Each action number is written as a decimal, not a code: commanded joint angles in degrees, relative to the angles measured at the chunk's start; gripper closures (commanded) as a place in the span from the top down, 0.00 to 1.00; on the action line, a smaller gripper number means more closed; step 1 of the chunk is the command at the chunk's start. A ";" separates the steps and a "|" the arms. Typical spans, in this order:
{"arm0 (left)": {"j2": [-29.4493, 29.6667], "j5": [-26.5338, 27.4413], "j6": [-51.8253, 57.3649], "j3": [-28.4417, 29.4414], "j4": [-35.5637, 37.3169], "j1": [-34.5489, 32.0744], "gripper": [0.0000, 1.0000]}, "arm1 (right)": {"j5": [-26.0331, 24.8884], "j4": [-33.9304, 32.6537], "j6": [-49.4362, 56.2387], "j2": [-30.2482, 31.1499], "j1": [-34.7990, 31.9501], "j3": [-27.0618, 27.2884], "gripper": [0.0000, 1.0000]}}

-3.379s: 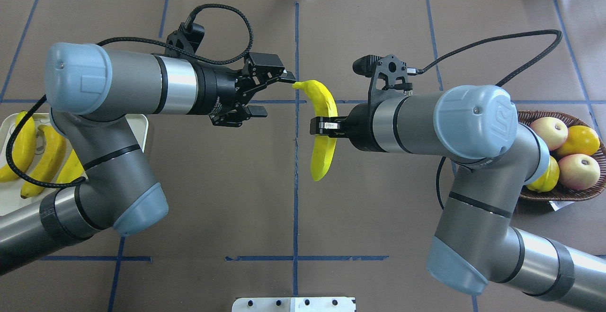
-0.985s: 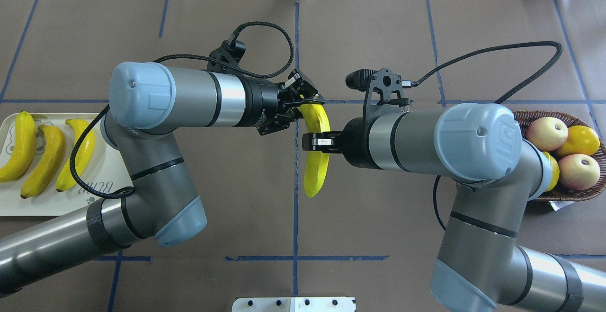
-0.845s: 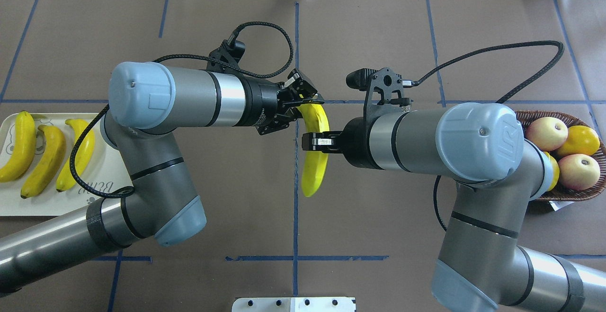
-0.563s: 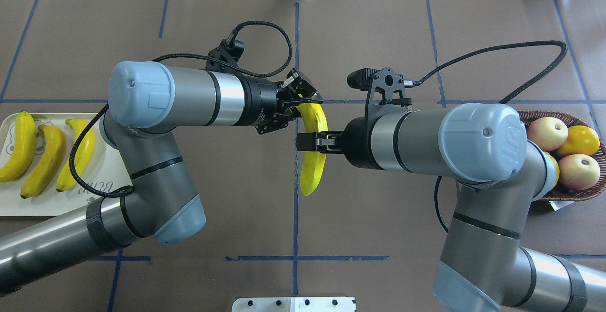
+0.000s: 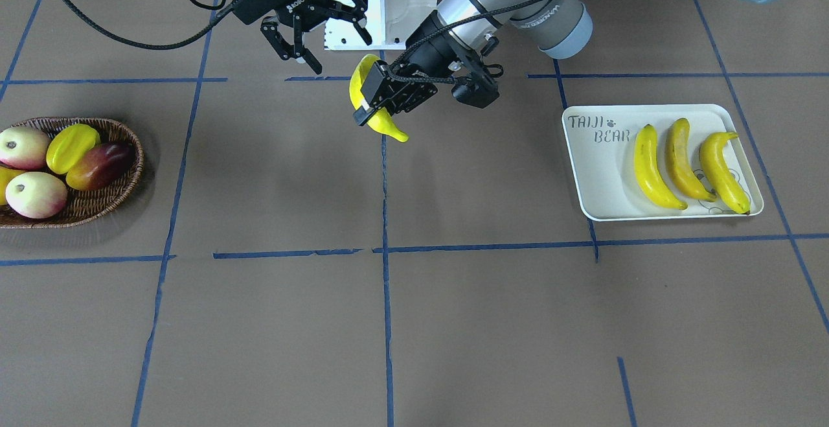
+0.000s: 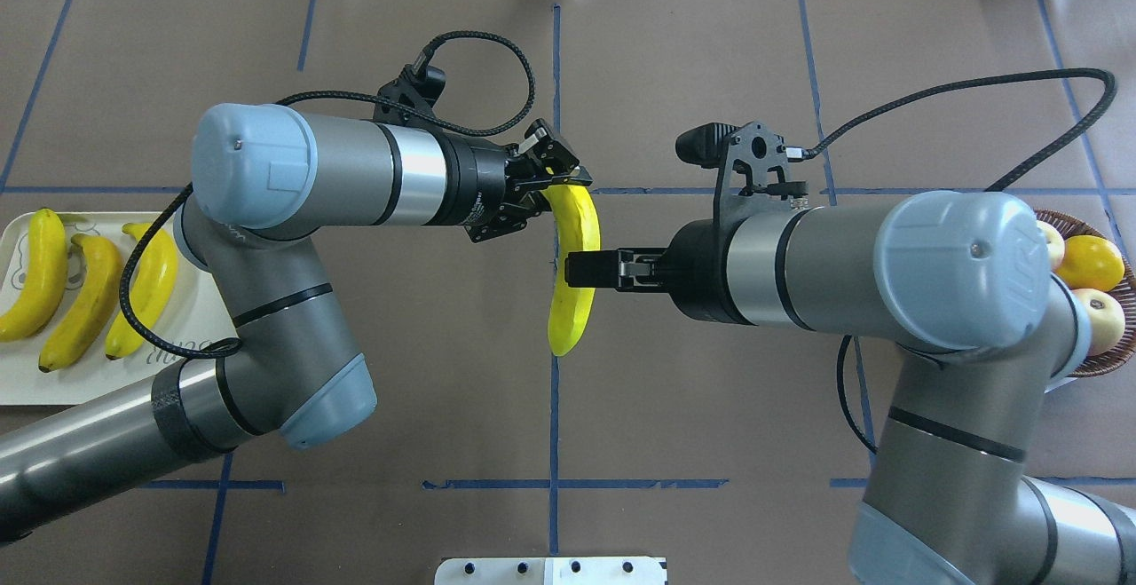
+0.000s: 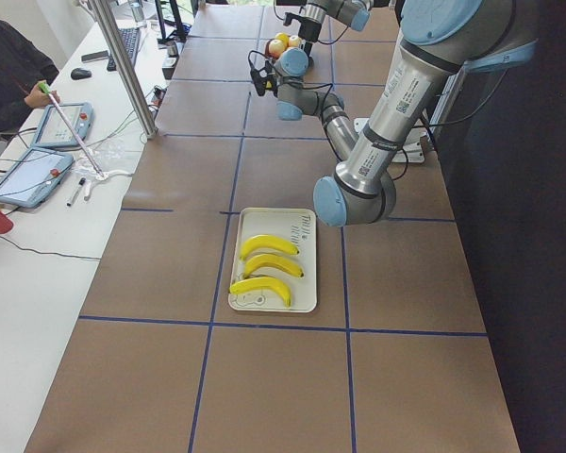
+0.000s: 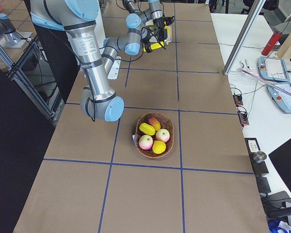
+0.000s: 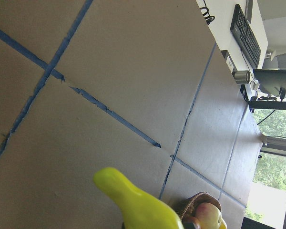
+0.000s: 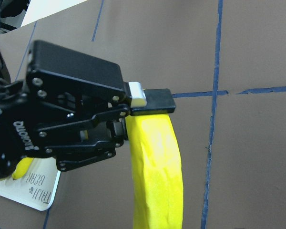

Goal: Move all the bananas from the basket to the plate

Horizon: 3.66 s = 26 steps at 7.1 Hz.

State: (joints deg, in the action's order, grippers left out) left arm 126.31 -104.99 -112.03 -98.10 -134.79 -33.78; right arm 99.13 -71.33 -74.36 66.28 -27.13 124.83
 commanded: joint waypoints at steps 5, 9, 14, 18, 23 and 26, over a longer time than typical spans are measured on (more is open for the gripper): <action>-12.99 -12.96 23.02 -1.92 15.86 -12.09 0.00 | 1.15 -7.07 0.00 8.95 -0.91 12.63 1.00; -24.09 -12.17 33.80 -0.17 16.49 -14.65 0.00 | 0.54 -7.33 0.00 10.01 -1.43 12.19 1.00; -27.42 -7.70 33.98 1.86 16.23 -13.95 0.67 | 0.63 -7.33 0.00 10.36 -1.70 12.10 1.00; -27.52 -7.85 37.48 -0.85 17.01 -14.73 1.00 | 2.20 -9.94 0.78 10.54 -4.67 12.19 1.00; -28.40 -12.79 82.28 -6.85 42.46 -32.97 1.00 | 15.52 -26.58 31.58 15.44 -24.85 7.03 1.00; -32.34 -19.68 102.74 -4.66 48.91 -48.35 1.00 | 37.48 -26.49 61.77 19.23 -48.99 -9.02 1.00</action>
State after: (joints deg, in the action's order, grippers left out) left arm 95.98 -120.72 -16.39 -103.70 -88.03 -76.28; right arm 128.47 -97.81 -24.67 84.08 -66.72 122.53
